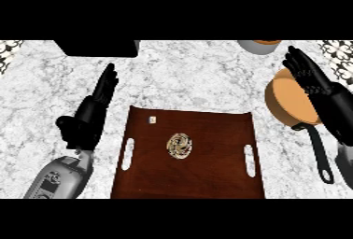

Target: Pick the cupcake from the tray and place it in the pot

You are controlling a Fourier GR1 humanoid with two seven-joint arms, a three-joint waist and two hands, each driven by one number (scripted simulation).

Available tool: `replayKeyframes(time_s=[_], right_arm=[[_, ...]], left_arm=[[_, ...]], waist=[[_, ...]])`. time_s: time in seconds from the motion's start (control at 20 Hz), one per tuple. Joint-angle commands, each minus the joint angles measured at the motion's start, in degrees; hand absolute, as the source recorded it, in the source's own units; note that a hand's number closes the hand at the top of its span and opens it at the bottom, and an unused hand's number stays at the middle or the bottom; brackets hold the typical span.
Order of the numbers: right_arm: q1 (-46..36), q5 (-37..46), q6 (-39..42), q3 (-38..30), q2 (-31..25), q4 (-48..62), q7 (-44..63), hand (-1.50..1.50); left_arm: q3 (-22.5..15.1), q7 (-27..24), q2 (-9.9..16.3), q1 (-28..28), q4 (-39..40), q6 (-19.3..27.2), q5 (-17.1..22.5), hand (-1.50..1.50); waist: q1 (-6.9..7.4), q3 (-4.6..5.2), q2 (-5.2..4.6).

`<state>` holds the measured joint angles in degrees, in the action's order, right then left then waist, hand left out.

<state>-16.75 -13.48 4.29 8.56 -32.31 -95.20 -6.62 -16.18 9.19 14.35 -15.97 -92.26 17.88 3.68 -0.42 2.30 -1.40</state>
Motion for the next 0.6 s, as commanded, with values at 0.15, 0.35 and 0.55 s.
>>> replayKeyframes(time_s=[0.15,0.35,0.55], right_arm=[[2.72,9.95,-10.73,14.87,12.64,3.22,12.40,1.50],[3.80,25.67,-26.27,10.08,8.30,4.51,12.31,1.50],[6.70,32.08,-42.34,15.77,24.20,-0.31,2.67,-1.50]], left_arm=[[-1.69,0.68,1.08,5.82,6.39,-6.78,3.73,0.00],[-2.66,1.99,1.82,10.90,8.34,-8.73,5.40,0.00],[-1.84,1.07,2.82,11.16,9.70,-11.00,6.65,0.00]], waist=[[1.67,-2.08,0.77],[-2.11,-1.68,1.97],[-0.88,-2.28,1.79]])
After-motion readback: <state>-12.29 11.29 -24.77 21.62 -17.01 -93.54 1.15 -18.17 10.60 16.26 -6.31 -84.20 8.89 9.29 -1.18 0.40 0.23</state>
